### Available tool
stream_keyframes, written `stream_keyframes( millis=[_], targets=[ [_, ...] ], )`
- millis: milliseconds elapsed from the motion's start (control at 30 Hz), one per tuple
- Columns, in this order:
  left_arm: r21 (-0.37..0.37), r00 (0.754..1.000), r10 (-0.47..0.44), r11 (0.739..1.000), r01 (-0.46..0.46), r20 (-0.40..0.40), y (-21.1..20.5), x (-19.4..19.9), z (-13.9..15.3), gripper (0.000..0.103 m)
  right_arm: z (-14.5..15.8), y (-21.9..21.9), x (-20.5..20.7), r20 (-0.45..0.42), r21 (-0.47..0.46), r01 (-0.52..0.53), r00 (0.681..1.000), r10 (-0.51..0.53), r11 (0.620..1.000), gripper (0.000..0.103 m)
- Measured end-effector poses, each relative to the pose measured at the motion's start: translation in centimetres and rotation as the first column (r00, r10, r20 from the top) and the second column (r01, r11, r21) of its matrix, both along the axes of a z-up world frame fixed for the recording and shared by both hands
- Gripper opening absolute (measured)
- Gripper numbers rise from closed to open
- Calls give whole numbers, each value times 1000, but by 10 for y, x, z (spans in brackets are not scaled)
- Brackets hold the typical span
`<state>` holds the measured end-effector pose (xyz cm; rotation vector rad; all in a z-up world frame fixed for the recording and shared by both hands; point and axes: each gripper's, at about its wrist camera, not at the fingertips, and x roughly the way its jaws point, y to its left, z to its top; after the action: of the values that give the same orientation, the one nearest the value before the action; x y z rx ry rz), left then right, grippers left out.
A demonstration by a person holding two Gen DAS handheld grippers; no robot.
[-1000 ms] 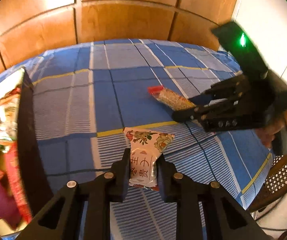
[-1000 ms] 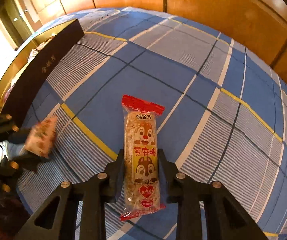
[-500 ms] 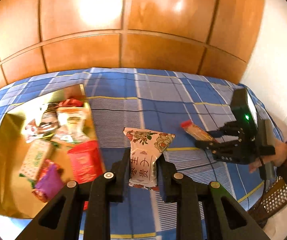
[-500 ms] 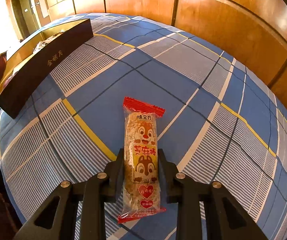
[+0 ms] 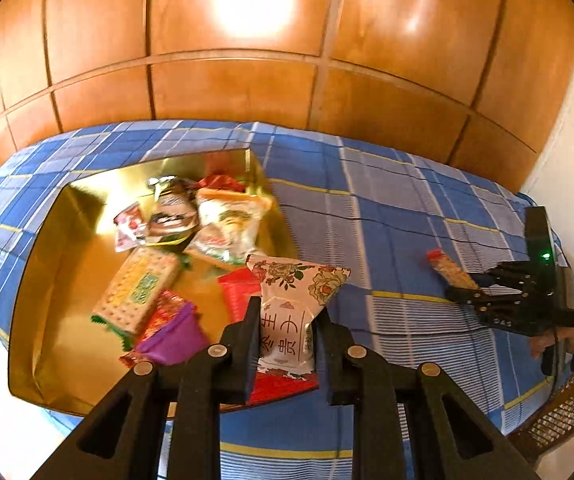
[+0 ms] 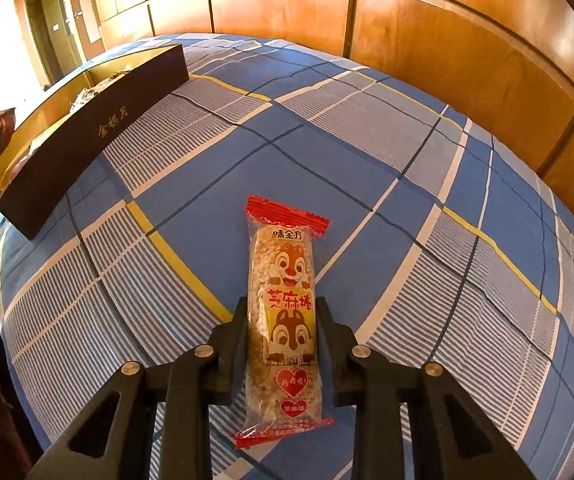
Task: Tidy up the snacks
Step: 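Carry the white wrapper over the gold tray with the left gripper, then lower the white wrapper into the gold tray and open the left gripper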
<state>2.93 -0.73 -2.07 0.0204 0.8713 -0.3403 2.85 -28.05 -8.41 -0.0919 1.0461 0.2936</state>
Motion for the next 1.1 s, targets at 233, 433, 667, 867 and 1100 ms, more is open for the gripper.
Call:
stream_keyframes(
  millis=[233,433,667,867,1100],
  targets=[
    [9,997,72,997,-72,-10,27,7,-7,24,0,2,1,7,-21,-10,1000,10,1000,30],
    [-81,967,244,965,-250,-70,95,20,-5,24,0,4,2,11,-39,-18,1000,18,999,30],
    [-104,907,401,904,-414,-130,160,24,-16,24,0,7,3,14,-60,-23,1000,24,998,30],
    [-91,913,377,915,-393,-155,150,36,-29,25,-1,7,4,14,-59,-22,1000,23,998,30],
    [-40,922,337,936,-351,-191,127,40,-52,35,0,7,3,16,-62,-23,1000,24,998,30]
  ],
)
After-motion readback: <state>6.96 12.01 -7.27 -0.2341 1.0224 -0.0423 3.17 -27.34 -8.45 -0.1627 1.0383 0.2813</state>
